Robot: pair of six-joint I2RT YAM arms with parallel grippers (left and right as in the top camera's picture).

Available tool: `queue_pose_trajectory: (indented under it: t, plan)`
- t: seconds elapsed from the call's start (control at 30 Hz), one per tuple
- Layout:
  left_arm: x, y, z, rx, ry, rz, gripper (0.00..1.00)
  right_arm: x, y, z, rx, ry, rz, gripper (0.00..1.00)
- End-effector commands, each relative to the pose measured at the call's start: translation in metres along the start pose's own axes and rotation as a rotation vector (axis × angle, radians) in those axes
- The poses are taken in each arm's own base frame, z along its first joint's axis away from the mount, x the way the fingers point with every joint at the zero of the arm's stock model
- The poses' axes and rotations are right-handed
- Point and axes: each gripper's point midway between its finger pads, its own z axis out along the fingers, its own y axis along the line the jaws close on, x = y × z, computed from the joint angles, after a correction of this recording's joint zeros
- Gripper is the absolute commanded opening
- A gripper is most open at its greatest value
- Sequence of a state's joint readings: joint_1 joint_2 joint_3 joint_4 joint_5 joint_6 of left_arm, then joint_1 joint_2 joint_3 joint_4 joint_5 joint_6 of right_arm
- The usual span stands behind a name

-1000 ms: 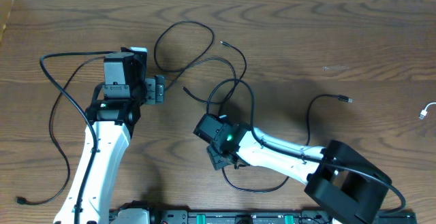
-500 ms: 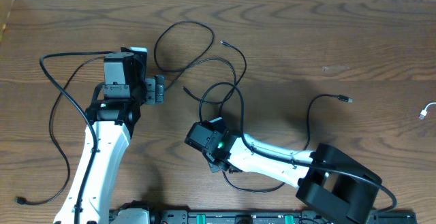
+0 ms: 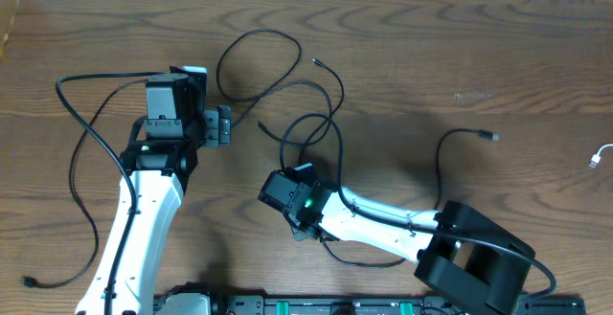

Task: Untangle cables
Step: 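Carry the black cable off the right table edge with the right gripper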

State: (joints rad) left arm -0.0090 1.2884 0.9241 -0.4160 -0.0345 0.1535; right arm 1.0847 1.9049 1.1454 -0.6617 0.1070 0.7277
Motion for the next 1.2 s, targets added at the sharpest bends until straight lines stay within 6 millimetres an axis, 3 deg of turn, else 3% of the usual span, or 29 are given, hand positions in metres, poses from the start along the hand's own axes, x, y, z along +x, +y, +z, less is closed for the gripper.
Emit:
queue_pose_trajectory:
  t: [0.0,0.27,0.47,0.6,0.8,0.93,1.07,1.17]
  plan:
    - [0.001,0.002,-0.001,-0.005,-0.001,-0.006,0.92,0.034,-0.019,0.033,0.068,0.132,0.003,0.01]
    - [0.001,0.002,-0.001,-0.005,-0.001,-0.005,0.92,0.022,-0.065,0.009,0.144,0.152,0.105,0.01]
    - [0.001,0.002,-0.001,-0.005,0.0,-0.005,0.92,-0.012,-0.116,-0.04,0.18,0.038,0.244,0.01]
    - [0.001,0.002,-0.001,-0.005,-0.001,-0.005,0.92,-0.041,-0.157,-0.091,0.156,-0.123,0.345,0.01]
    - [0.001,0.002,-0.001,-0.005,-0.001,-0.005,0.92,-0.069,-0.222,-0.17,0.153,-0.413,0.532,0.01]
    - [0.001,0.002,-0.001,-0.005,-0.001,-0.005,0.92,-0.076,-0.268,-0.23,0.16,-0.642,0.645,0.01]
    - [0.001,0.002,-0.001,-0.005,-0.001,-0.006,0.92,-0.071,-0.317,-0.281,0.253,-0.836,0.738,0.01]
    - [0.001,0.002,-0.001,-0.005,-0.001,-0.005,0.92,-0.063,-0.347,-0.304,0.333,-0.919,0.81,0.01]
